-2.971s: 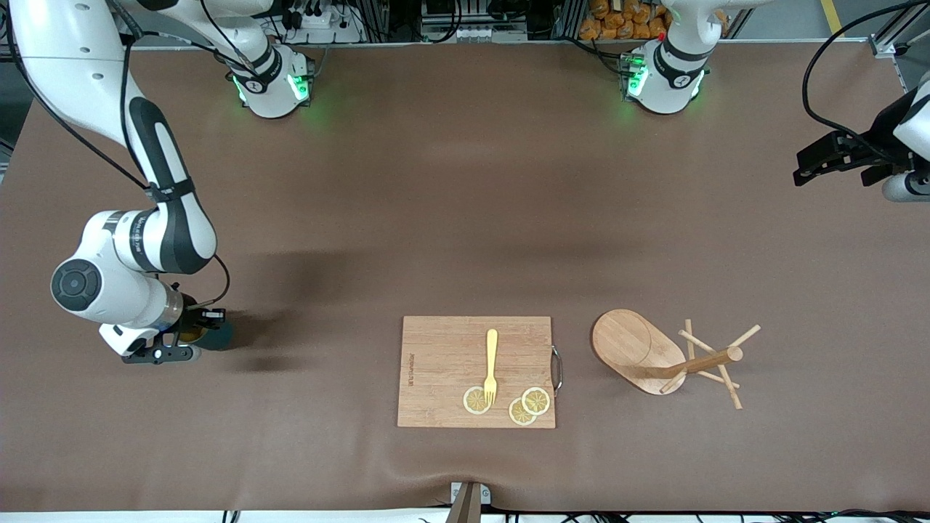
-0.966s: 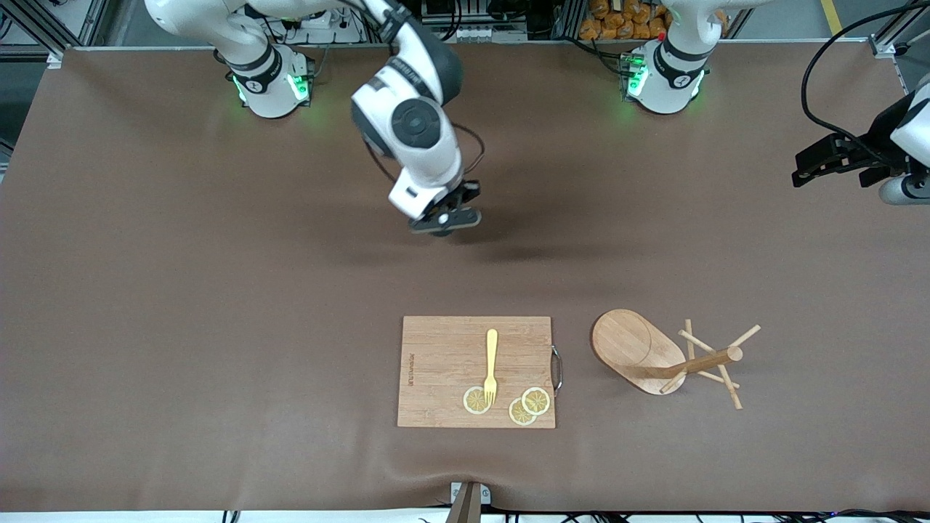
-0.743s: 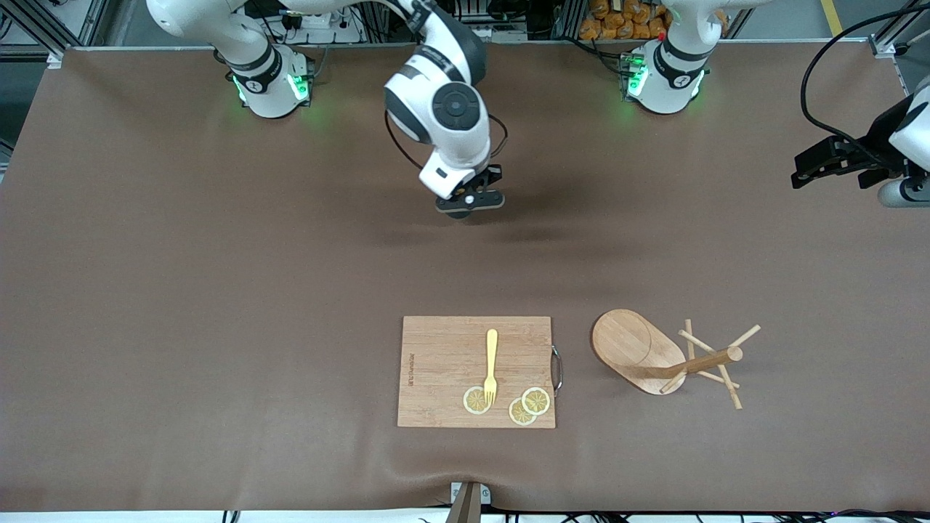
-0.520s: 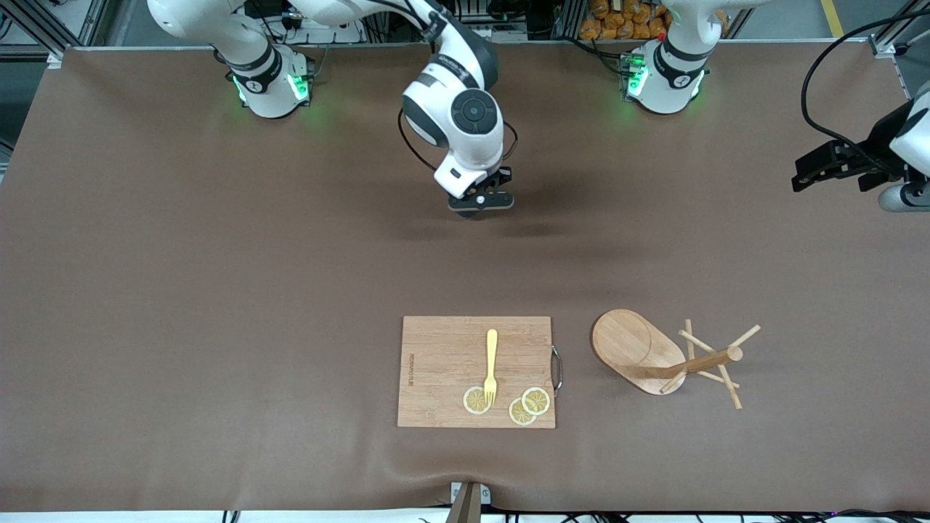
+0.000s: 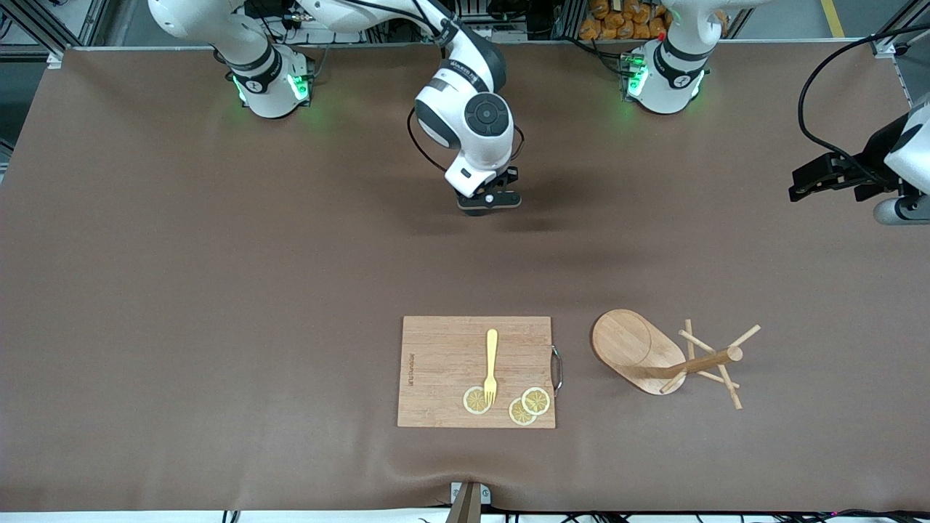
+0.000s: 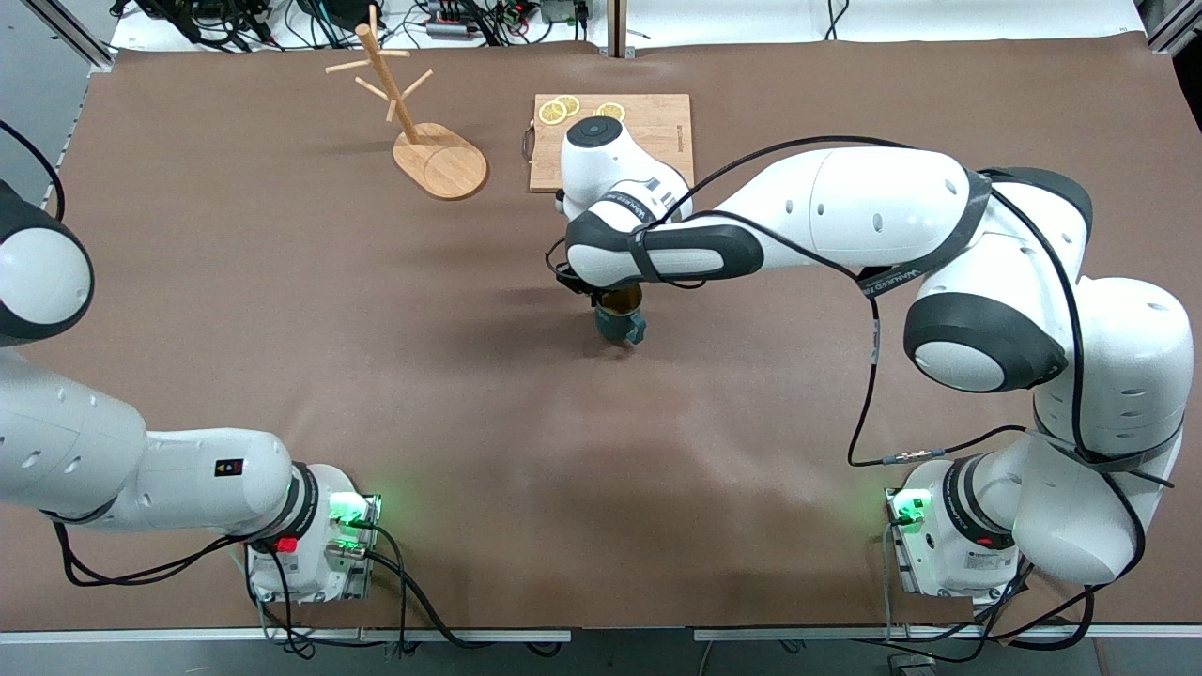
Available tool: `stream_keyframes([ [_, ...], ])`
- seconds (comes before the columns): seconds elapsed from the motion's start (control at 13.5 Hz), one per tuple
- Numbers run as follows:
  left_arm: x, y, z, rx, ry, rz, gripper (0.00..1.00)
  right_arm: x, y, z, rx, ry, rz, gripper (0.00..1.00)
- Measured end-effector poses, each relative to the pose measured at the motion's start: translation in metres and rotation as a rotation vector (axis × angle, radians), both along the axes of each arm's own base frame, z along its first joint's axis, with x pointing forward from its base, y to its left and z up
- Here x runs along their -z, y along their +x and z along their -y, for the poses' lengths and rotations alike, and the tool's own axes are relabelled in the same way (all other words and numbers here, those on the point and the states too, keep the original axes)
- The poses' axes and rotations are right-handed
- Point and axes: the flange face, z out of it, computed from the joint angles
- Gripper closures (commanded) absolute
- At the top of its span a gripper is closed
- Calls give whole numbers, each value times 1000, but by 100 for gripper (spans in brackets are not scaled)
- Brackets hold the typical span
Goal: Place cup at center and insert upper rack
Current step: 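Lower the mug onto the table center and open the right gripper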
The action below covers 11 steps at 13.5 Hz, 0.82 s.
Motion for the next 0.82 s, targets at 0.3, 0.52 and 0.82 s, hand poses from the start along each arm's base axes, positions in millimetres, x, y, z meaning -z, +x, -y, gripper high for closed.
stream_keyframes([
  [0.3, 2, 0, 2, 2, 0, -4, 0, 6, -11, -13, -23, 1, -1, 100],
  [0.52, 2, 0, 2, 2, 0, -4, 0, 5, -12, -17, -28, 6, 3, 81],
  [0.82, 2, 0, 3, 5, 0, -4, 0, 3, -10, -18, -36, 3, 17, 55],
])
